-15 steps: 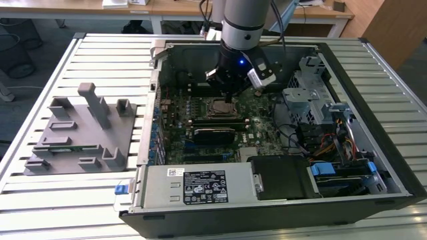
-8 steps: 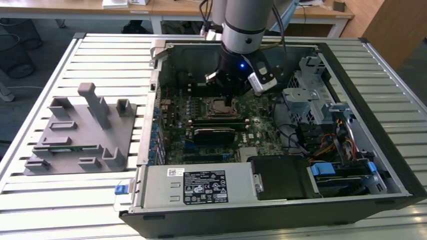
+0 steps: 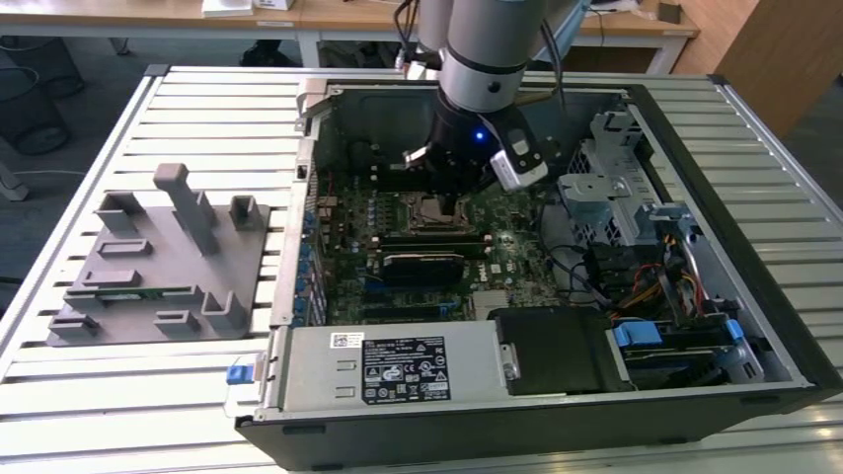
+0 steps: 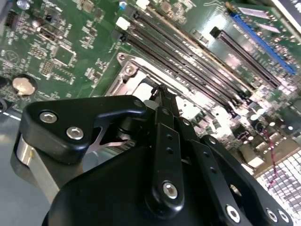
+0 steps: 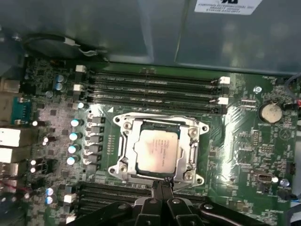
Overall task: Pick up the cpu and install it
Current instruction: 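Install the second cpu locking lever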
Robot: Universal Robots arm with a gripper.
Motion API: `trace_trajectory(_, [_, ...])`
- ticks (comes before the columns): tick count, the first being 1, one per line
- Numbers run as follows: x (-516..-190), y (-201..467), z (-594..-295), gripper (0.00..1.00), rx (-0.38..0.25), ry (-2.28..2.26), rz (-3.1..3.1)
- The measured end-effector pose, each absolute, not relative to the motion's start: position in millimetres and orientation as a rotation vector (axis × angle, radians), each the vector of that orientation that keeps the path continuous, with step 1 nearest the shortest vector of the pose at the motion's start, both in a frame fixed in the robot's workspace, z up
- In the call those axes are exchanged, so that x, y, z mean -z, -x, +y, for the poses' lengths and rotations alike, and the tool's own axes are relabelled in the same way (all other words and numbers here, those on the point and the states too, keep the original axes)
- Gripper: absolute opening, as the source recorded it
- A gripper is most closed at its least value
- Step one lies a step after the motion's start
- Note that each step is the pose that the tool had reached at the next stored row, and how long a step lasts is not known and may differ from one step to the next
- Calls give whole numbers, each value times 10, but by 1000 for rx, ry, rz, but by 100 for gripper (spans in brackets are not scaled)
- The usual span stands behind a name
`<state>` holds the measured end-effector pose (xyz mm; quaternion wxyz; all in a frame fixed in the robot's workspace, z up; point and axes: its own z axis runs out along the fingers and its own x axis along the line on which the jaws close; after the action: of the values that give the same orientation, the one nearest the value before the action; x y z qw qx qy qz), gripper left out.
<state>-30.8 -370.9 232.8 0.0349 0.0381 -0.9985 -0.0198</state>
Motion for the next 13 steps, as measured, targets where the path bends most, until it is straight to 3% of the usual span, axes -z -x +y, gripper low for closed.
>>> trace_trajectory(13, [-2317, 412, -3847, 11, 64, -122, -3068])
